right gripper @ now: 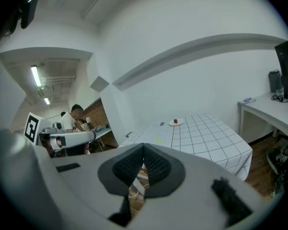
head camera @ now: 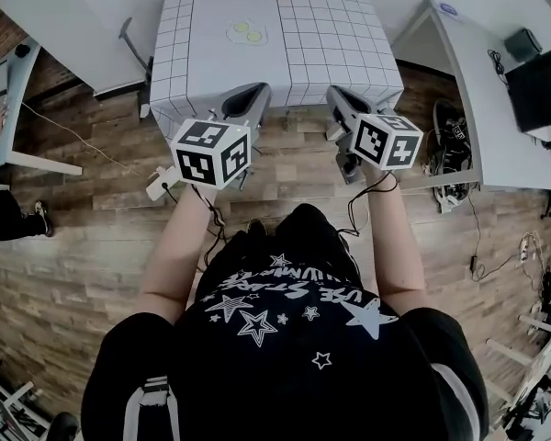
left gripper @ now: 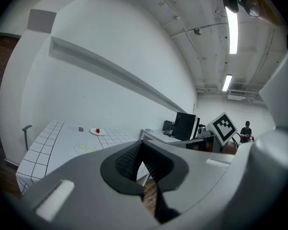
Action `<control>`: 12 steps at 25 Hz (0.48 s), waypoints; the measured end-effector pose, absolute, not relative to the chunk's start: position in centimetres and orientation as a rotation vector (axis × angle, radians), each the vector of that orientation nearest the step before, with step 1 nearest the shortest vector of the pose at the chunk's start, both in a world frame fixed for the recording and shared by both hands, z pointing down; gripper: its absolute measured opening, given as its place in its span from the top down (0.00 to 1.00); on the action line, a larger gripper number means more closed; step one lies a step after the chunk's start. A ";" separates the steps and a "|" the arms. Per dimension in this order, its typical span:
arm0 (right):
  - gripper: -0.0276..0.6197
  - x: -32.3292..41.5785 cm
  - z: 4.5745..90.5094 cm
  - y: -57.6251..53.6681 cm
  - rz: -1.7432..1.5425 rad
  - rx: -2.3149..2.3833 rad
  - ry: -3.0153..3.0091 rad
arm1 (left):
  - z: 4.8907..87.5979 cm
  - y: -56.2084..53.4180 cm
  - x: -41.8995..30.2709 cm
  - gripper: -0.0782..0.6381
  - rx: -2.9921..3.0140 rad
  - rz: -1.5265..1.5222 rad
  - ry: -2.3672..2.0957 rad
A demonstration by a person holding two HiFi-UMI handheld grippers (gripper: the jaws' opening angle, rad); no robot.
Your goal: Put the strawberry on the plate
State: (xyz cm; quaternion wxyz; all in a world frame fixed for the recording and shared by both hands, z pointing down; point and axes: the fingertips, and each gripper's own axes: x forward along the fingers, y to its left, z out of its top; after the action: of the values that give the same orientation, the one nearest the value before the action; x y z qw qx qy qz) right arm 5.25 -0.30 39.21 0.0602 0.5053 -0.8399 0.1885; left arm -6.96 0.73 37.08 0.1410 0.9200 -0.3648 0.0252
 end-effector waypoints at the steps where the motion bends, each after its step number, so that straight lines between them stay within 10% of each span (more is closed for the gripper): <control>1: 0.94 5.4 38.5 -0.4 0.560 1.531 -2.544 | 36.6 0.6 -6.8 0.88 2.661 0.070 -1.051; 12: 0.94 8.0 36.0 -0.1 0.573 1.415 -2.584 | 33.4 0.1 -4.0 0.88 2.603 0.048 -1.150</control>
State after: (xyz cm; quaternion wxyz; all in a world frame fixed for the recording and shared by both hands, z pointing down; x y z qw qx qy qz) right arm 8.04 -0.15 35.99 0.0700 0.4702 -0.8589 0.1905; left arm -3.99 0.09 33.38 0.1472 0.9046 -0.3997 0.0166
